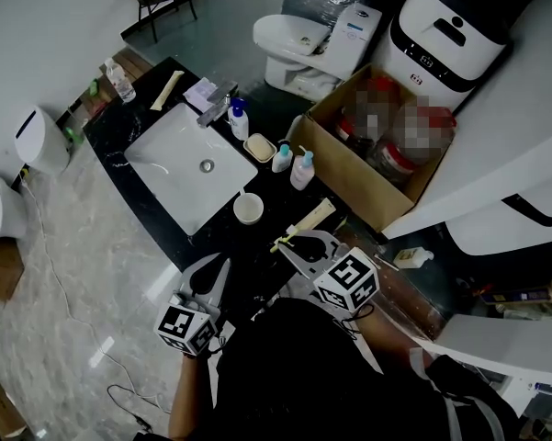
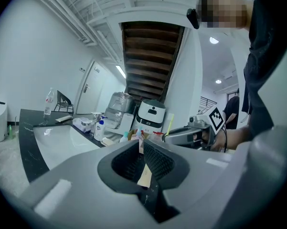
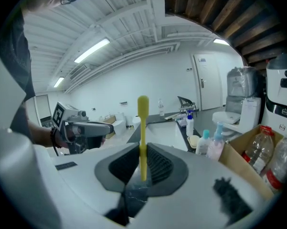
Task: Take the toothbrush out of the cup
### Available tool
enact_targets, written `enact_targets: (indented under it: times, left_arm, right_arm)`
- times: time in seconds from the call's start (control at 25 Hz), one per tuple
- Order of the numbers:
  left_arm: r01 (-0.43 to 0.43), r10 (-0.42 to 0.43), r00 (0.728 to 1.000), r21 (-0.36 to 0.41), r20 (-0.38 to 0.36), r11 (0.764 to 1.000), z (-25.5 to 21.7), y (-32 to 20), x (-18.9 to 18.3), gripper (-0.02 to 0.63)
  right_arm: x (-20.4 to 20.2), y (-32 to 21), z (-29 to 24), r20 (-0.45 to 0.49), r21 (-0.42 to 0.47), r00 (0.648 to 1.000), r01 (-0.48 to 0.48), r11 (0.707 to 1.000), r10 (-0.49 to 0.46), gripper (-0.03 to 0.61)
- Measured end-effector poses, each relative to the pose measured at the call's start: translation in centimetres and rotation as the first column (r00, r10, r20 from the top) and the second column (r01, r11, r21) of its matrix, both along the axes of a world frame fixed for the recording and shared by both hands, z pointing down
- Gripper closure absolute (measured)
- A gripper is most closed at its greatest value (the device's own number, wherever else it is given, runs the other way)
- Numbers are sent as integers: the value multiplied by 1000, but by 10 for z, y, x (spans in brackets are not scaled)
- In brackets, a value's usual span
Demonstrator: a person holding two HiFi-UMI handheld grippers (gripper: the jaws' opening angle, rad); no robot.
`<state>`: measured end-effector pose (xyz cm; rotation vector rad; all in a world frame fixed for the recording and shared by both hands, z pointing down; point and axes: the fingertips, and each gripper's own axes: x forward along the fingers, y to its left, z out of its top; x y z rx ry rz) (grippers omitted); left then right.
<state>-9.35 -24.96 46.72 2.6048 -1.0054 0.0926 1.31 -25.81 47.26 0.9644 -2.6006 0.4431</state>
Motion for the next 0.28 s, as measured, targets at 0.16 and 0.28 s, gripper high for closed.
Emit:
enact_targets:
  times: [0.16,0.28]
  left_arm:
    - [-4,3,1000,9,28,1000,3,1,-3,575]
    - [-6,5,1000,17,31,1000,4,2,-2,575]
  right_arm:
    - [-2,0,-3,2,6,1000,10,1000,-10,522]
    - [0,0,-2,-4,7,1000,14,1000,-14,522]
